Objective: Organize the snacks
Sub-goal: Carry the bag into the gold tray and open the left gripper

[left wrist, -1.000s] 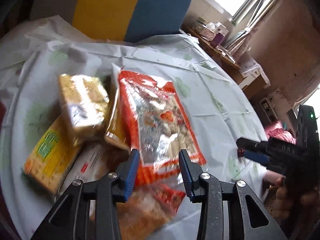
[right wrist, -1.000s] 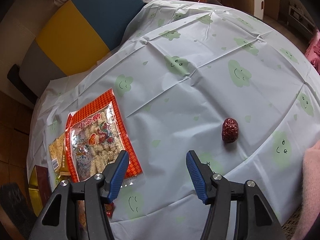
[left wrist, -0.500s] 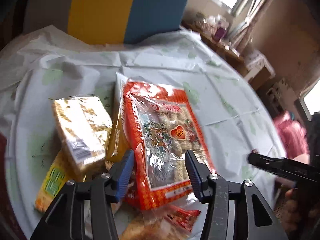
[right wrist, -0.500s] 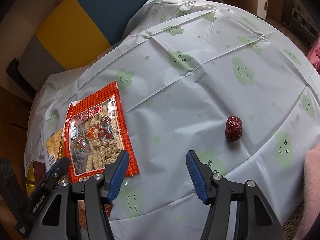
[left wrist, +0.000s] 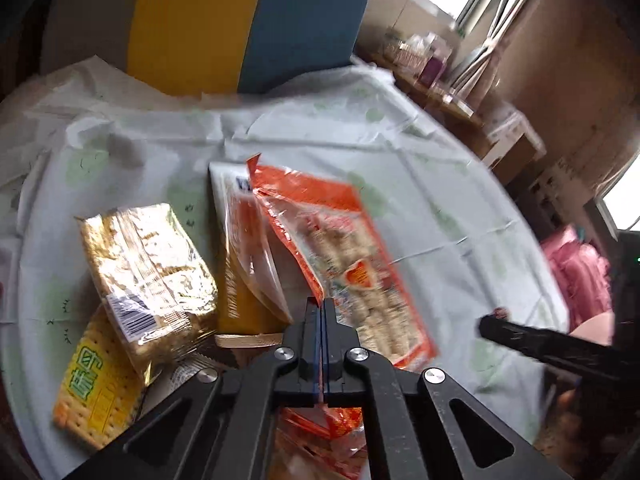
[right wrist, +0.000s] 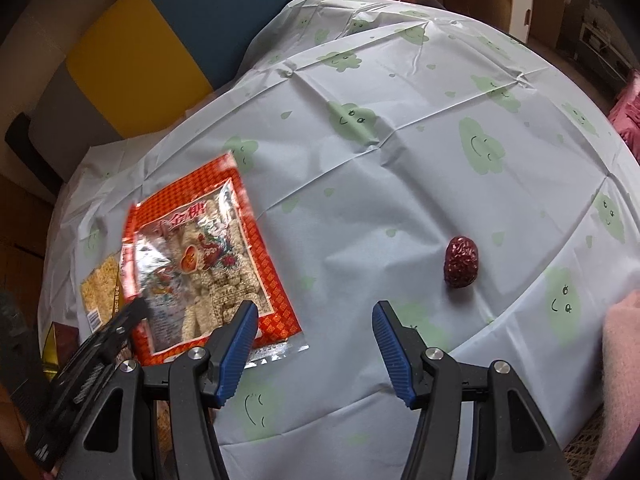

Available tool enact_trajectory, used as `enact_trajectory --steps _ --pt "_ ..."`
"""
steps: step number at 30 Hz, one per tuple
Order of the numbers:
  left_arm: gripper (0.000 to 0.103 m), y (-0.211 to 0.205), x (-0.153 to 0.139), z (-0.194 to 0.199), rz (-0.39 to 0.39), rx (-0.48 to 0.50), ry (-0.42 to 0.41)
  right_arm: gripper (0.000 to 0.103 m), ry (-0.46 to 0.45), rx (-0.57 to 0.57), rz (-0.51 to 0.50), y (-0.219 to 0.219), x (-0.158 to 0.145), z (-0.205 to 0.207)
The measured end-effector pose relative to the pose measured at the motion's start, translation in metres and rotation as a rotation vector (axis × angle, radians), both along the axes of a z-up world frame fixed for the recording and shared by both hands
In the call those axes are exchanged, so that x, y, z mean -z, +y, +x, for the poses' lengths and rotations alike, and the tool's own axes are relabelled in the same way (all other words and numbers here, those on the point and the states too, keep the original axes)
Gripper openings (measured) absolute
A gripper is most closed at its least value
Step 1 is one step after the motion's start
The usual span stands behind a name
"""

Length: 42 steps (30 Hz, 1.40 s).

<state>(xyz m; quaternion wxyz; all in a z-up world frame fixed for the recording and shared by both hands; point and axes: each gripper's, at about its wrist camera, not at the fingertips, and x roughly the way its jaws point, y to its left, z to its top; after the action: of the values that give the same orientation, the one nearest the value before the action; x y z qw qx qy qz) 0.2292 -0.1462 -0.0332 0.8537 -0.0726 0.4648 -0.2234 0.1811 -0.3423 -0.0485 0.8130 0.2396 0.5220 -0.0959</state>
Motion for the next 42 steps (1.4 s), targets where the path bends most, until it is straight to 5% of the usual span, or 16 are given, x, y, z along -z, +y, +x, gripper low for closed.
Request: enact_trajectory --steps 11,31,37,42 --pt "0.000 0.036 -0.082 -0.034 -0.129 -0.013 -0.143 0.060 -0.012 -0.060 -0.001 0.010 0.002 0.005" --pt "0.000 0.209 -0.136 -0.106 -0.195 -0.278 -0.240 0.060 -0.007 -0.192 -0.095 0.040 0.004 0.010" --pt "0.000 0.269 -0.138 -0.134 -0.162 -0.382 -0.270 0.055 -0.049 -0.258 -0.086 0.057 -0.004 0.007" --pt "0.000 0.314 -0.112 -0.142 -0.097 -0.493 -0.224 0.055 -0.084 -0.316 -0.021 0.079 -0.012 0.011"
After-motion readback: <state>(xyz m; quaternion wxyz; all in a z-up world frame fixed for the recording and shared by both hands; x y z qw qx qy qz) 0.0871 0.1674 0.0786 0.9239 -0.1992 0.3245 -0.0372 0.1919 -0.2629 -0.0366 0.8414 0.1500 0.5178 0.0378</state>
